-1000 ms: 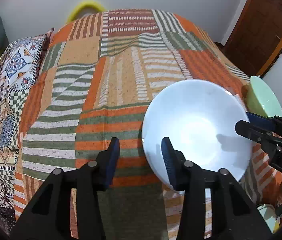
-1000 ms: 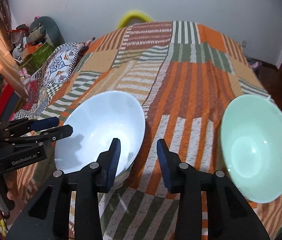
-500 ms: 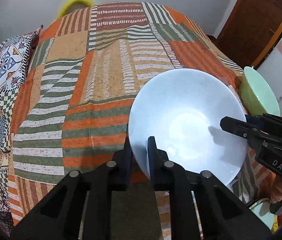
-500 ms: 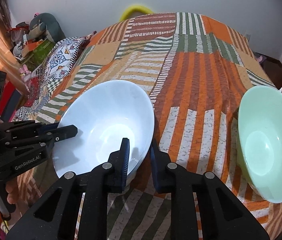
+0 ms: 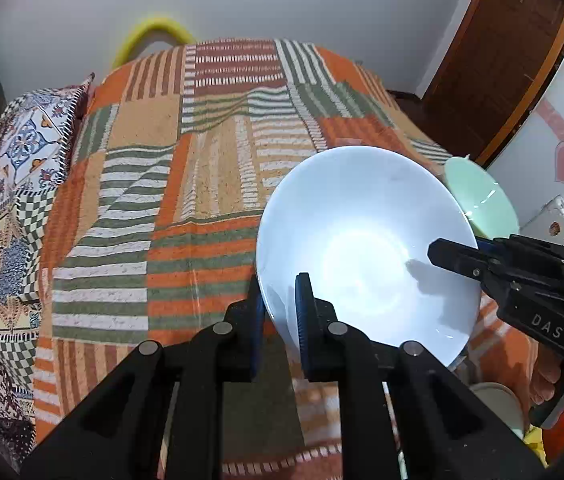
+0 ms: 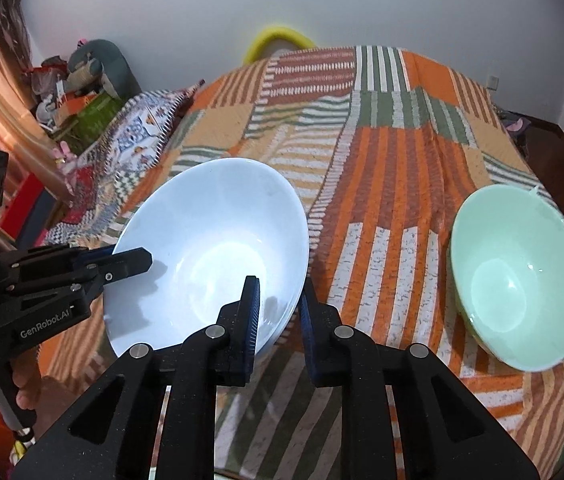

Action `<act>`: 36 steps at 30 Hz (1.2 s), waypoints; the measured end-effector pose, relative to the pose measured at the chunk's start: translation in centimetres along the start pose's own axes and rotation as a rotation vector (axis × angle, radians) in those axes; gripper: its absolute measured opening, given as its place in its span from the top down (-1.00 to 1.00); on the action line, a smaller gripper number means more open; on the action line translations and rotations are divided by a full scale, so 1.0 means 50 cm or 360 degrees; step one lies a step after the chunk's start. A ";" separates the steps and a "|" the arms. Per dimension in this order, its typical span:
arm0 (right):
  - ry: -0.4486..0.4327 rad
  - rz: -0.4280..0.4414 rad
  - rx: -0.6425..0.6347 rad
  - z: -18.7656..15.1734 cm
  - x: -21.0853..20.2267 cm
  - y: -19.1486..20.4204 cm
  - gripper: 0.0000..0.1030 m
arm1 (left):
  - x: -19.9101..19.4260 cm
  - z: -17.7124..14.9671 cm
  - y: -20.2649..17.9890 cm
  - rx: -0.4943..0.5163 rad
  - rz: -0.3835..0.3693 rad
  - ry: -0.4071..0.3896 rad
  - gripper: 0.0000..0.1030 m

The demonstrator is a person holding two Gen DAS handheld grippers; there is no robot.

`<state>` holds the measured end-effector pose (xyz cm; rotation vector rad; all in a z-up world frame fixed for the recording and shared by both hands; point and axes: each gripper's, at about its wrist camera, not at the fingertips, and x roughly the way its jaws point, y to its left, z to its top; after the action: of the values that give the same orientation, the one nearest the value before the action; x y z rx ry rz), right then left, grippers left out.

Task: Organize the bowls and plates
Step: 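Close both tools on the white dotted bowl rim, then lift the white bowl with both tools and carry it over the pink bowl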

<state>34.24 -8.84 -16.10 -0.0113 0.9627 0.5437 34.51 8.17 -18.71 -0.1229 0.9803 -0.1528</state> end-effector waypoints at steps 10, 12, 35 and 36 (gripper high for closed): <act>-0.0118 0.0013 -0.0047 -0.006 -0.097 0.052 0.66 | -0.151 -0.047 -0.039 0.0036 0.0034 -0.0124 0.74; -0.0136 0.0030 -0.0056 -0.010 -0.117 0.063 0.66 | -0.175 -0.057 -0.042 0.0028 0.0034 -0.0140 0.74; -0.0198 0.0183 -0.0227 -0.112 -0.221 0.200 0.66 | -0.429 -0.254 -0.035 -0.0098 0.0151 -0.0289 0.73; -0.0196 0.0189 -0.0234 -0.117 -0.222 0.206 0.66 | -0.434 -0.263 -0.033 -0.0105 0.0155 -0.0289 0.73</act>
<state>20.12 -6.16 -8.48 -0.0521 0.8055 0.7161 11.57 10.11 -7.97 -0.1467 0.8088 -0.0194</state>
